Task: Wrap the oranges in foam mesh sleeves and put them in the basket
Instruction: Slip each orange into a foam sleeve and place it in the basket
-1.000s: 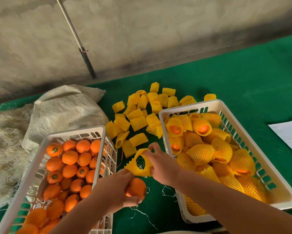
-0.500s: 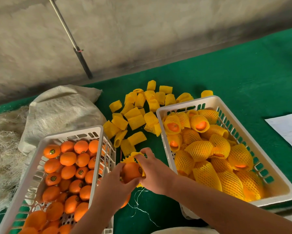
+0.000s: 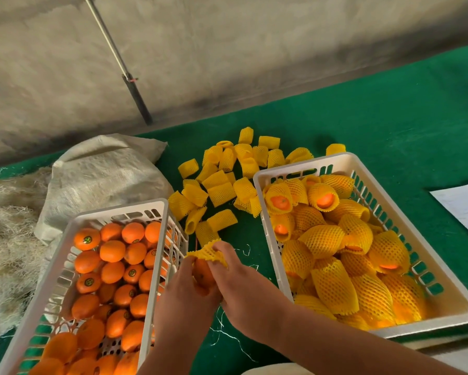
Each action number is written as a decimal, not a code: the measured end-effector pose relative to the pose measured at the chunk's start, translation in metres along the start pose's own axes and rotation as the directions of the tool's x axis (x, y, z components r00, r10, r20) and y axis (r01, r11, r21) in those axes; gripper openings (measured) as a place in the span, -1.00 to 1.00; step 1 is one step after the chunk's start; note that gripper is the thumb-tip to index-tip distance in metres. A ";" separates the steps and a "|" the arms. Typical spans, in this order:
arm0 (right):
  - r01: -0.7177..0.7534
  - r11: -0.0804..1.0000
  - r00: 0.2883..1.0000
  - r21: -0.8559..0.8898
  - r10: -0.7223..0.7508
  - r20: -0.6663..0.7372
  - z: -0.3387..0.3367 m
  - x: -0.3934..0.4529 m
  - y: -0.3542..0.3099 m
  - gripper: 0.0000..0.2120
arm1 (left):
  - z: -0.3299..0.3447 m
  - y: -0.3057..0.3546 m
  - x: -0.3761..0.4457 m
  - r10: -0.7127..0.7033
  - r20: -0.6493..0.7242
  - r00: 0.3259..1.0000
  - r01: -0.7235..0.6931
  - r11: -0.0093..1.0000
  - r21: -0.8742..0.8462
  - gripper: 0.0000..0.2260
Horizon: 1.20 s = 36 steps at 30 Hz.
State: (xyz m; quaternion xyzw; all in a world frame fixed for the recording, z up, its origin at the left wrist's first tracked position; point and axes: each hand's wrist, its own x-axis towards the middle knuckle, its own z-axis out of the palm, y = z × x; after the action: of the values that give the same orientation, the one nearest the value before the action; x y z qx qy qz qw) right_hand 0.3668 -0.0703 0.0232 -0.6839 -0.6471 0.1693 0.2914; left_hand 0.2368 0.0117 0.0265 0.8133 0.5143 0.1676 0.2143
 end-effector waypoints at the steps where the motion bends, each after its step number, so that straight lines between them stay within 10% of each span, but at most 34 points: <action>1: 0.009 1.000 1.000 -0.006 -0.009 -0.002 -0.002 -0.001 -0.001 -0.50 | 0.001 0.000 -0.002 0.002 -0.041 0.999 -0.002 1.000 -0.002 -0.63; 10: 0.354 0.935 0.931 0.018 -0.351 -0.103 -0.032 -0.023 -0.005 -0.69 | -0.004 -0.022 -0.022 0.033 -0.311 0.950 -0.119 0.958 -0.262 -0.41; 14: 0.215 0.932 0.906 0.292 -0.078 -0.416 -0.040 -0.020 -0.008 -0.58 | -0.006 -0.025 -0.022 0.154 -0.372 0.915 -0.231 0.958 -0.171 -0.41; 21: -0.093 0.935 0.984 0.341 0.139 -0.112 -0.045 0.007 -0.017 0.10 | -0.011 -0.014 -0.024 0.234 -0.340 0.911 -0.291 0.948 -0.129 -0.53; 36: -0.210 0.854 0.924 0.476 0.333 -0.189 -0.017 0.001 0.010 -0.09 | -0.009 0.007 -0.033 0.269 -0.197 0.943 -0.268 0.963 0.031 -0.45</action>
State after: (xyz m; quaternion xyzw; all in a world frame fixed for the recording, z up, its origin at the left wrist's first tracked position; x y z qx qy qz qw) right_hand 0.3851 -0.0726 0.0300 -0.6999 -0.4420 0.2605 0.4970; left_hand 0.2247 -0.0193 0.0360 0.8552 0.4179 0.2752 0.1354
